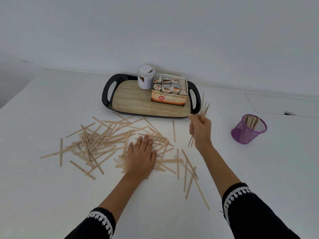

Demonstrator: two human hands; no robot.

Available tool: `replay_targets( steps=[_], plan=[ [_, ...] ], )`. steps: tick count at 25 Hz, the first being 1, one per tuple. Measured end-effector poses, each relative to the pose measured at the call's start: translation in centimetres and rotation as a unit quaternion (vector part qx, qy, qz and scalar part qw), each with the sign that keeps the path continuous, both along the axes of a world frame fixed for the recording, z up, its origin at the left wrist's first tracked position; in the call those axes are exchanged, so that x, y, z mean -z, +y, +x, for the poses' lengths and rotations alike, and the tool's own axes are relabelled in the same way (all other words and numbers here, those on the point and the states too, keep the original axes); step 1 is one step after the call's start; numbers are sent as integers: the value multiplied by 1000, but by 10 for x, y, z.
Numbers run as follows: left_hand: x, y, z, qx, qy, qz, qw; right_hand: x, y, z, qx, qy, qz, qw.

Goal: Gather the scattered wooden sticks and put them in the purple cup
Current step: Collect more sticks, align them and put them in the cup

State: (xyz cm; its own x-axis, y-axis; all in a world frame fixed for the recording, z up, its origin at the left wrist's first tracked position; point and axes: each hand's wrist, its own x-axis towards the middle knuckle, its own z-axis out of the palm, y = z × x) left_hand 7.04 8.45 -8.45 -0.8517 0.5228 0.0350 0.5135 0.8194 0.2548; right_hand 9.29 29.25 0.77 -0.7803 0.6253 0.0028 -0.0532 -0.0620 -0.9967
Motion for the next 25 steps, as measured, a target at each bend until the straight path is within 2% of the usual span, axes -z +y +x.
replay_targets(
  steps=[4,10,18,22,25],
  plan=[
    [1,0,0,-1,4,-2,1000,15,1,2,76,44,-4,996],
    [2,0,-1,-4,7,-1,1000,44,-2,6,88,56,56,993],
    [1,0,-1,-1,0,13,1000,60,-5,3,115,8,58,992],
    [2,0,-1,-2,-1,13,1000,59,-4,5,120,14,94,988],
    [3,-1,-2,-2,1,10,1000,64,-4,9,83,-47,84,992]
  ],
)
